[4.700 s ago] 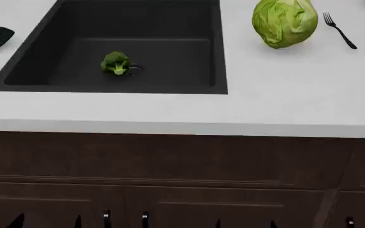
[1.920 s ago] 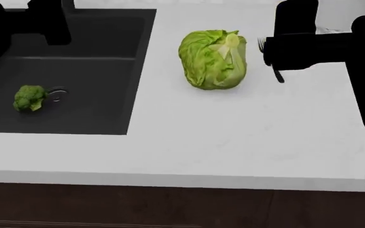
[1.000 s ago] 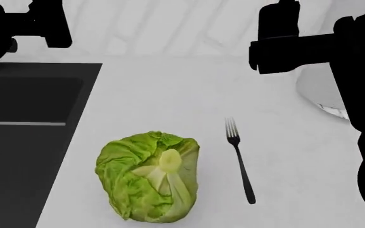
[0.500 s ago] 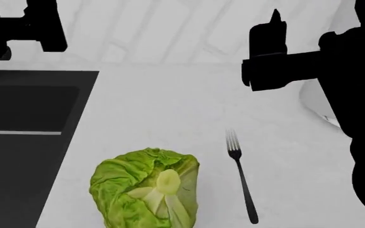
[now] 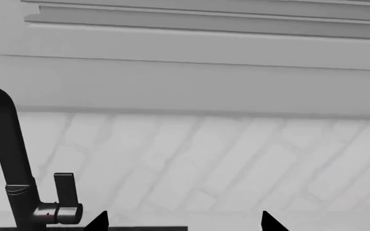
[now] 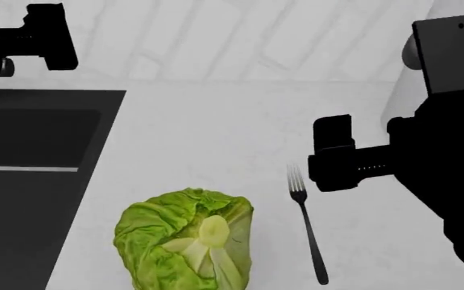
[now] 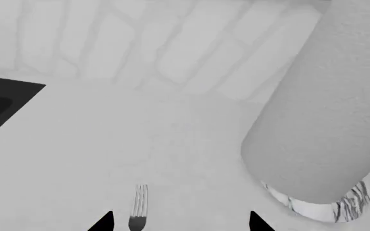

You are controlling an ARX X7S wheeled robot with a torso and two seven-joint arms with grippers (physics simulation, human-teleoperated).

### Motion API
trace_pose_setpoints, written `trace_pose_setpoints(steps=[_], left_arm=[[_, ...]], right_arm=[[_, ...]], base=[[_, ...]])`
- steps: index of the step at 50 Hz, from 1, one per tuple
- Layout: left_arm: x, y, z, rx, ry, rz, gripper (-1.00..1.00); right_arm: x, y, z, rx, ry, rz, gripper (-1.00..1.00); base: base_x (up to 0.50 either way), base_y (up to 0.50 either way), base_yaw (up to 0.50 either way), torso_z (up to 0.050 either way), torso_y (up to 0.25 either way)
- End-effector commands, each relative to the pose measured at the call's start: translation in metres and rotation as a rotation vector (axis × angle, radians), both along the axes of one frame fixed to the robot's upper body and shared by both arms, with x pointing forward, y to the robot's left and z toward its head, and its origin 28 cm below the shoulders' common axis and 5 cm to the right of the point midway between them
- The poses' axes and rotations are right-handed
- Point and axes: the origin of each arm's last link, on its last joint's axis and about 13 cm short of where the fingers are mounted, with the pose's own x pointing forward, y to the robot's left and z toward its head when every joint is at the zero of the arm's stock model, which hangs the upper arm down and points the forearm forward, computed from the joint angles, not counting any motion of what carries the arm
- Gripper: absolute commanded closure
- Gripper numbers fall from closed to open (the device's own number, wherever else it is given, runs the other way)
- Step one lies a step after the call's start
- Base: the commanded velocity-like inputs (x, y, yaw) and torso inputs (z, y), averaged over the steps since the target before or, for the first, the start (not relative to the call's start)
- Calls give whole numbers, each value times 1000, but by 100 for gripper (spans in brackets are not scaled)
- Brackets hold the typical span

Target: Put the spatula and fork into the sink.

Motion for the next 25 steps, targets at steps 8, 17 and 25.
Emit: trace_pose_setpoints(steps=[8,17,25], left_arm=[[3,2,-2,-21,6,-1,-100],[4,1,-6,-16,14,2,-100],[6,0,-9,-17,22,-3,-100]], right_arm=[[-5,1,-45,4,236,45,-100],[-13,13,-53,1,317,63,-100],[-7,16,-67,-6,365,68,-100]], base=[[0,0,0,0,0],[0,0,0,0,0],[0,0,0,0,0]])
